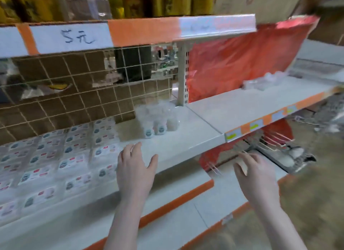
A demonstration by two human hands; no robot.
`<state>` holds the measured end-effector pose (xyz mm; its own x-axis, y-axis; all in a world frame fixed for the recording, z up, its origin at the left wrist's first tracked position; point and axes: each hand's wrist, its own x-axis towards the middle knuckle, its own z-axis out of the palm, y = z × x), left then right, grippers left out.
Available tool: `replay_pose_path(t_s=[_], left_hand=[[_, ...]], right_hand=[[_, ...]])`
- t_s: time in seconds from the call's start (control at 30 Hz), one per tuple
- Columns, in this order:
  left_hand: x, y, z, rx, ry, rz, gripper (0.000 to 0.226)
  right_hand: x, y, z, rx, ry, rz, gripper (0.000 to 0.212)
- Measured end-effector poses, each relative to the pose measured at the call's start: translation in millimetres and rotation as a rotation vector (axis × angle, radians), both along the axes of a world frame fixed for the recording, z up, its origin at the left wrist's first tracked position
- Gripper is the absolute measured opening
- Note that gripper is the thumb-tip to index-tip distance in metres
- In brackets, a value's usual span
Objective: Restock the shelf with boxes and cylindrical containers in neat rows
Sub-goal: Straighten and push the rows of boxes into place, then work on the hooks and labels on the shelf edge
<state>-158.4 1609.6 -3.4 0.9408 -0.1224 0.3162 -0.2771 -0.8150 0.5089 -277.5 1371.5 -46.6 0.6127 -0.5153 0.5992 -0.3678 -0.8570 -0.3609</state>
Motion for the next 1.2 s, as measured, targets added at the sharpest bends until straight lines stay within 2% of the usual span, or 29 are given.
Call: replay_pose_path(t_s=[0.33,0.57,0.87,1.2], left_hand=[[-34,-270,-13,-0.051,0.049,-0.184,0.050],[-31,-390,-10,-0.018,0.028,-0.232,0.049],[22,-507,-14,-0.008,0.012,-0.286,0.050],[129,-634,-14,-0.038,0.017,-0.305,0.050]], right_hand=[[-57,-240,-3,-0.040,-0.023,-0.135,0.031],[-64,-350,-7,-0.053,-0.059,-0.185,0.035],[-20,-449,-16,-0.018,-0.040,-0.203,0.031],[90,-577,-9,0.014,0.033,-0.163,0.030]])
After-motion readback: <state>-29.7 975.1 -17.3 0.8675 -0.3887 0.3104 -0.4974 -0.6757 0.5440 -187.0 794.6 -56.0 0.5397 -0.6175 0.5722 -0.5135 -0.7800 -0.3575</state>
